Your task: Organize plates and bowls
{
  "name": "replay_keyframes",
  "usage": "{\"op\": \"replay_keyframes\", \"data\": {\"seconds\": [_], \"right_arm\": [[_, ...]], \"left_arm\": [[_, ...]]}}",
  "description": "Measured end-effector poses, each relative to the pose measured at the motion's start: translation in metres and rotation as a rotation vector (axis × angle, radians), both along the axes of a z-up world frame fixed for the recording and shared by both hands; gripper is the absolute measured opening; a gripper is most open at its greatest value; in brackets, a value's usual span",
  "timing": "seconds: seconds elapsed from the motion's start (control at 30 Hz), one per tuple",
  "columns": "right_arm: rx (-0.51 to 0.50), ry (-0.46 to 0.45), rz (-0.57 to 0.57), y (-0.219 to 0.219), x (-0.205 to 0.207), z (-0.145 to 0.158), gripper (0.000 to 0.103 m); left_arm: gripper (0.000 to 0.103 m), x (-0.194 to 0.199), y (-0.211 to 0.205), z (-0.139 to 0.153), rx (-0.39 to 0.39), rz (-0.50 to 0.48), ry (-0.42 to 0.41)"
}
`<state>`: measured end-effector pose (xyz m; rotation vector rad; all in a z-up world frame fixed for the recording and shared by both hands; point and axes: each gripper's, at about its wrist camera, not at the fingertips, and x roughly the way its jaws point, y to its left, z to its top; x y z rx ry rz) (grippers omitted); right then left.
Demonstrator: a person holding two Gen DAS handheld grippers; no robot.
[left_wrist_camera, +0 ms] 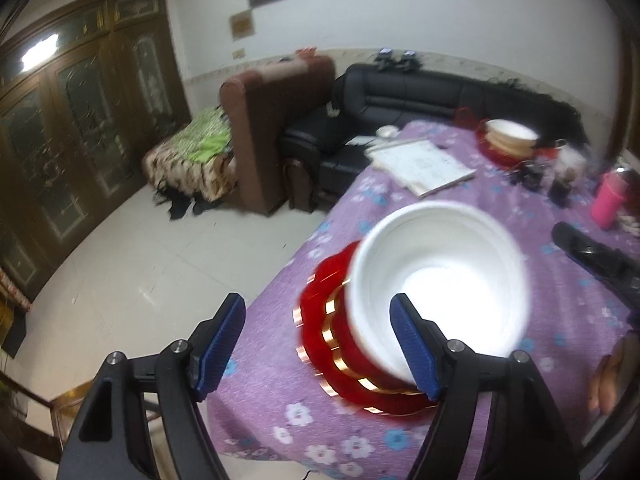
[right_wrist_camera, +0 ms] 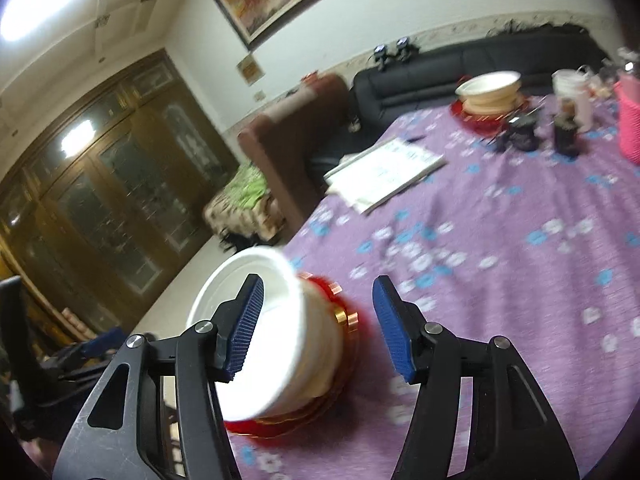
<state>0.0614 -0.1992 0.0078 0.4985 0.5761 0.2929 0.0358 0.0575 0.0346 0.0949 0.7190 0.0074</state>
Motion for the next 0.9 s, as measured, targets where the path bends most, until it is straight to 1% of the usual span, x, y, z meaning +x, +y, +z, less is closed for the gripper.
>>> {"op": "replay_keyframes", "data": {"seconds": [0.07, 0.13, 0.27, 0.3, 0.37, 0.43, 0.47, 0.53, 0.63, 0.7, 0.8, 0.9], "right_arm": [[-0.003, -0.017, -0.045, -0.019, -0.006, 0.001, 0.058], [-0.003, -0.023, -0.085, -0.038, -0.011, 0.0, 0.058], [-0.022, -0.012, -0.167, -0.078, -0.027, -0.005, 0.058], [-0.039, -0.007, -0.195, -0.09, -0.032, -0.007, 0.058], [-0.063, -0.001, -0.24, -0.108, -0.041, -0.01, 0.058], [-0.086, 0.016, -0.28, -0.127, -0.05, -0.015, 0.058], [-0.099, 0.027, -0.298, -0.136, -0.054, -0.019, 0.058], [-0.138, 0.054, -0.338, -0.153, -0.062, -0.027, 0.058], [-0.203, 0.105, -0.398, -0.178, -0.071, -0.044, 0.057], [-0.22, 0.133, -0.422, -0.19, -0.074, -0.055, 0.057], [-0.227, 0.162, -0.45, -0.205, -0.077, -0.068, 0.057], [-0.245, 0.171, -0.464, -0.209, -0.073, -0.074, 0.057]], "left_arm": [[0.079, -0.005, -0.016, 0.005, -0.003, -0.051, -0.018], [0.079, -0.009, -0.042, 0.01, 0.005, -0.128, -0.027], [0.08, -0.013, -0.099, 0.011, -0.024, -0.304, 0.002], [0.08, -0.012, -0.119, 0.008, -0.034, -0.351, 0.019], [0.08, -0.007, -0.148, 0.002, -0.052, -0.417, 0.047], [0.081, -0.002, -0.173, -0.008, -0.053, -0.456, 0.068], [0.081, 0.005, -0.19, -0.018, -0.053, -0.474, 0.09], [0.081, 0.015, -0.209, -0.032, -0.069, -0.493, 0.118], [0.081, 0.03, -0.239, -0.062, -0.064, -0.496, 0.173], [0.081, 0.037, -0.251, -0.076, -0.041, -0.474, 0.185], [0.081, 0.043, -0.262, -0.086, -0.014, -0.457, 0.172], [0.081, 0.048, -0.262, -0.088, -0.015, -0.442, 0.161]]}}
